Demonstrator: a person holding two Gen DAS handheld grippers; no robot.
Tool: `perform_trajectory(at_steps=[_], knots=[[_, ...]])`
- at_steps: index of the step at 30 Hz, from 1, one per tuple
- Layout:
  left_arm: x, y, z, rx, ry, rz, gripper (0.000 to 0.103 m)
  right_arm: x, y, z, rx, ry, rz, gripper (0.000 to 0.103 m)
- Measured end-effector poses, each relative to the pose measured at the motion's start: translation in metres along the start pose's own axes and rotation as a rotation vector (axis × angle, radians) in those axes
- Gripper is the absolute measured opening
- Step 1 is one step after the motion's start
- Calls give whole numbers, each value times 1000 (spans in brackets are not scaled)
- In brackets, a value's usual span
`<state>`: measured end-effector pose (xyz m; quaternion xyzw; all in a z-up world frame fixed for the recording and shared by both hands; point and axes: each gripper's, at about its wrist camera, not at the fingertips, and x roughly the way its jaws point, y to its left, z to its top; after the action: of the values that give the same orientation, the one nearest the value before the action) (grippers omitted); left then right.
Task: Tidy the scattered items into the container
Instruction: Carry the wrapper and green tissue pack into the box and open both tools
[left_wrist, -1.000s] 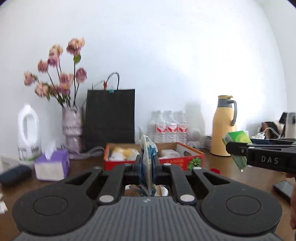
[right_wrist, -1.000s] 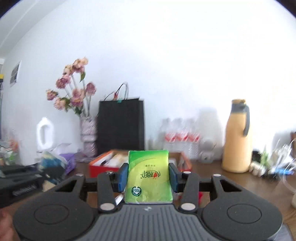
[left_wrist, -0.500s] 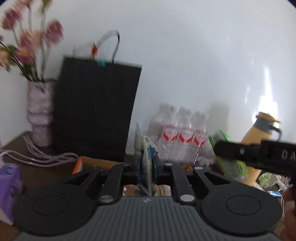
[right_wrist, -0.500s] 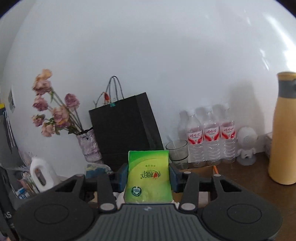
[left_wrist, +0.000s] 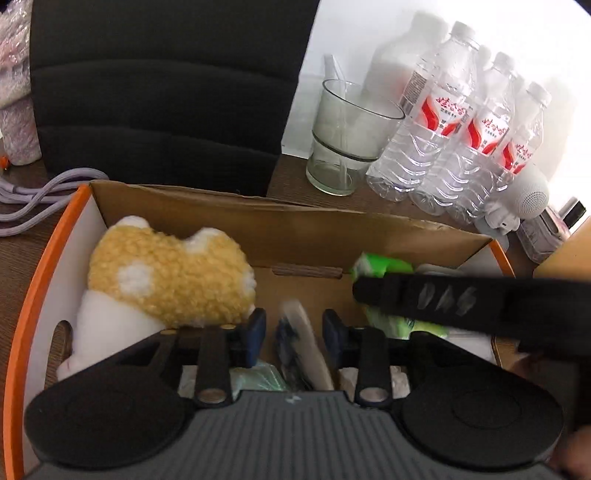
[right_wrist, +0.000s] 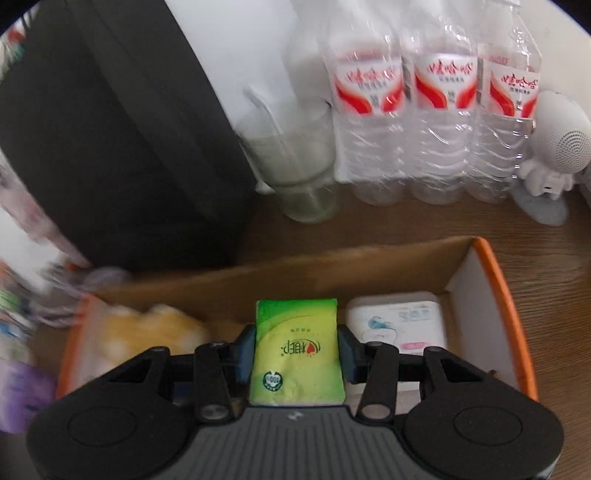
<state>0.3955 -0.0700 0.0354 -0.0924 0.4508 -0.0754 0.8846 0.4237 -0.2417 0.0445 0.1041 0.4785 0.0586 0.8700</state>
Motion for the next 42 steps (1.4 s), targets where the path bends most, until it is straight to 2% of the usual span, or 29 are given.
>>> perform_trajectory(at_steps=[1, 4, 5, 8, 10, 14, 18, 21, 24, 26, 28, 30, 35, 38, 40, 42], knots=[[0, 0, 0, 11, -1, -1, 46, 5, 1, -1, -15, 11, -21, 45], [0, 0, -1, 44, -6, 10, 49, 10, 4, -2, -28, 3, -80, 45], [-1, 0, 0, 54, -1, 15, 49, 10, 5, -3, -26, 6, -82, 49], [-2, 6, -2, 56, -2, 3, 49, 9, 9, -8, -26, 19, -63, 60], [-2, 11, -3, 55, 10, -6, 50, 6, 8, -13, -14, 11, -47, 61], [-1, 22, -5, 49, 15, -69, 55, -5, 2, -27, 52, -58, 45, 77], [-1, 24, -7, 77, 14, -77, 55, -13, -9, -38, 91, -124, 104, 78], [-4, 22, -6, 102, 3, -93, 57, -17, -8, -37, 102, -133, 96, 77], [-14, 21, -6, 133, -32, -114, 64, -29, -6, -39, 102, -161, 86, 78], [-23, 21, -7, 136, -54, -114, 68, -38, -8, -38, 103, -172, 88, 83], [-39, 19, -8, 153, -84, -93, 85, -48, -8, -36, 90, -166, 78, 83], [-61, 17, -8, 170, -117, -54, 93, -62, -9, -31, 75, -149, 45, 84], [-105, 16, -10, 234, -112, 65, 98, -98, -12, -27, 18, -59, -24, 89], [-122, 25, -16, 201, -84, 124, 98, -118, -17, -38, 3, -32, -54, 89], [-139, 32, -26, 175, -123, 169, 98, -128, -18, -52, -10, -18, -54, 89], [-160, 35, -45, 171, -216, 193, 102, -140, -17, -68, -34, -52, -54, 89]])
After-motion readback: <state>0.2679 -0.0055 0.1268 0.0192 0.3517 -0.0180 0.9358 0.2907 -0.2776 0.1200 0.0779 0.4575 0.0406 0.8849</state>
